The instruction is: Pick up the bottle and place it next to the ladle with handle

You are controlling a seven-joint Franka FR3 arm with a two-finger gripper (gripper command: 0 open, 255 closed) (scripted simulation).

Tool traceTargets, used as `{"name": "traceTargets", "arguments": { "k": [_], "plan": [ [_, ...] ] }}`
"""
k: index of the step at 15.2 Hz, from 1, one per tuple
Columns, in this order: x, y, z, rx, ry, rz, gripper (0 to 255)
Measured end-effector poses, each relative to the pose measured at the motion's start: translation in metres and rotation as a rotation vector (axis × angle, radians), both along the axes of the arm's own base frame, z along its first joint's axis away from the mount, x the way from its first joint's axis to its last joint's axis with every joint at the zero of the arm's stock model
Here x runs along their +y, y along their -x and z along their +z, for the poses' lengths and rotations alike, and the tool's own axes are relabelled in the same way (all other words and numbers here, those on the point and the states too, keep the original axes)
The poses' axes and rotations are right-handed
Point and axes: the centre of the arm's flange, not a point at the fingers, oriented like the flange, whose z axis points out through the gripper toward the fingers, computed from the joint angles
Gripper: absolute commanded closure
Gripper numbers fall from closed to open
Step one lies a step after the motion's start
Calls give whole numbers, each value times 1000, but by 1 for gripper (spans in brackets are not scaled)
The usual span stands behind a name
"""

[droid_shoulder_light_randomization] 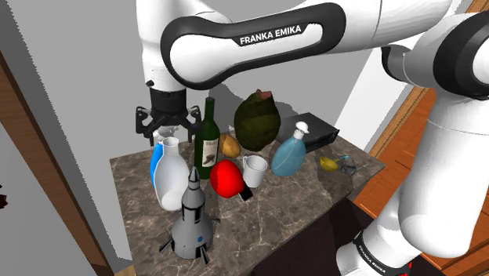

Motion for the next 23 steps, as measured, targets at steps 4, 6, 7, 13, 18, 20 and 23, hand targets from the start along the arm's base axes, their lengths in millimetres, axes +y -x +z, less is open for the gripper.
{"name": "traceTargets", "arguments": {
  "k": [4, 6, 7, 13, 18, 20, 23],
  "plan": [
    [1, -2, -21, 0, 1, -1, 0],
    [1, -2, -31, 0, 1, -1, 0],
    [1, -2, -32, 0, 1, -1, 0],
    [1, -3, -34, 0, 0, -1, 255],
    [1, -2, -34, -1, 0, -1, 255],
    [1, -2, -34, -1, 0, -1, 255],
    [1, -2, -34, -1, 0, -1, 255]
  ]
}}
